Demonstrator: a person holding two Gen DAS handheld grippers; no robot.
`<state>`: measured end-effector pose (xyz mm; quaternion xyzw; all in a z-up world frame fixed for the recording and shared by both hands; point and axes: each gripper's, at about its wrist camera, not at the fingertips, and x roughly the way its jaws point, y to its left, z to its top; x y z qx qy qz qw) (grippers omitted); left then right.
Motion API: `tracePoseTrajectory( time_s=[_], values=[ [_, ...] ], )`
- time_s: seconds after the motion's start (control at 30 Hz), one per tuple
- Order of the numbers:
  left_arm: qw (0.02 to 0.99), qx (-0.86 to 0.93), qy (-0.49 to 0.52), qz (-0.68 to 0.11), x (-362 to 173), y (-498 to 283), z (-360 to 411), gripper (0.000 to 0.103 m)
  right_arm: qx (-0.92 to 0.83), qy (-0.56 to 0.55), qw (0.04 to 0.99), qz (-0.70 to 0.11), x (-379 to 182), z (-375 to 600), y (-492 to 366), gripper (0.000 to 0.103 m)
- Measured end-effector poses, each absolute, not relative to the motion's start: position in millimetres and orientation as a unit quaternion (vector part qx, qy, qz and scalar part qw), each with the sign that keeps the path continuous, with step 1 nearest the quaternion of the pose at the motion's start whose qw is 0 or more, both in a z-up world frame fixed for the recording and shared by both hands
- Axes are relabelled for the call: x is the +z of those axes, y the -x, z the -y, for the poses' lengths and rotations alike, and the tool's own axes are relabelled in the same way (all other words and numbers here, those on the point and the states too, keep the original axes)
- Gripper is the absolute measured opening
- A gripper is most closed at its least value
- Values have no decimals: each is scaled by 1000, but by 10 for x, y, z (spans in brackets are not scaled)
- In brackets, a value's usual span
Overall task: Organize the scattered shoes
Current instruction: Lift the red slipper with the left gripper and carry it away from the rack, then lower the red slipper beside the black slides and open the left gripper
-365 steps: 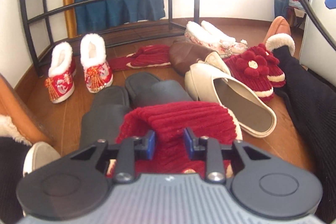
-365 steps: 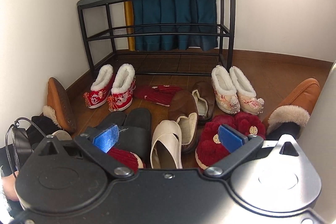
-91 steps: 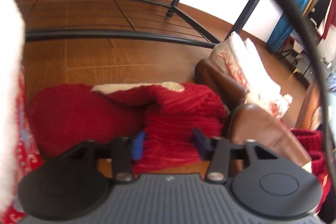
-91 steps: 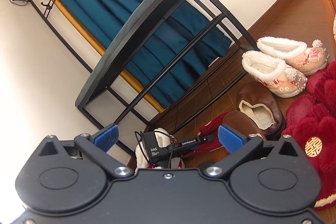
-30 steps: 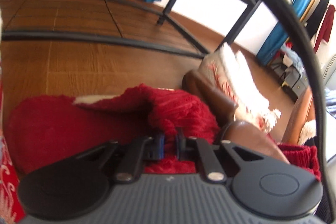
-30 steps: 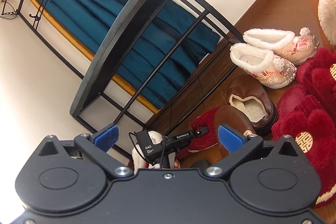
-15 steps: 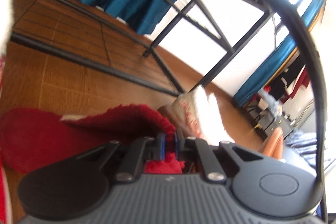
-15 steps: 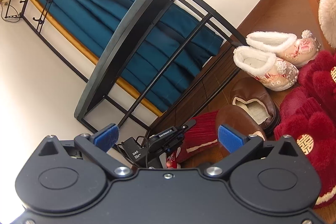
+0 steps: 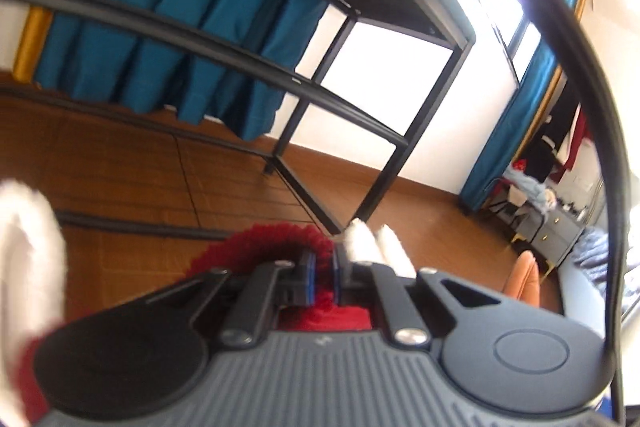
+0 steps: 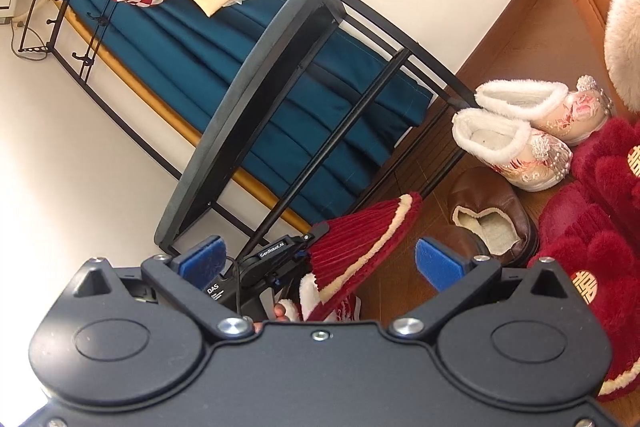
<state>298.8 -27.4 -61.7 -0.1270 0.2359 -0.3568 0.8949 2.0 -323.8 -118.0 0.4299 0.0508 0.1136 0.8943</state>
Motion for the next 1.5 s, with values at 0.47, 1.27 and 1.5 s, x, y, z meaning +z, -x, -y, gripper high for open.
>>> tracePoseTrajectory(
  time_s=[0.47, 1.27, 1.5],
  values=[
    [895, -373, 56, -238, 98, -1458, 238, 7, 107, -254, 961, -33, 49, 3161, 1113, 103],
    [831, -443, 37, -335, -680, 816, 179, 7, 94, -171, 974, -116, 615, 2735, 2824, 103],
    [838, -440, -4, -323, -813, 766, 158, 7, 86, -158, 971, -158, 400, 2687, 2696, 103]
  ],
)
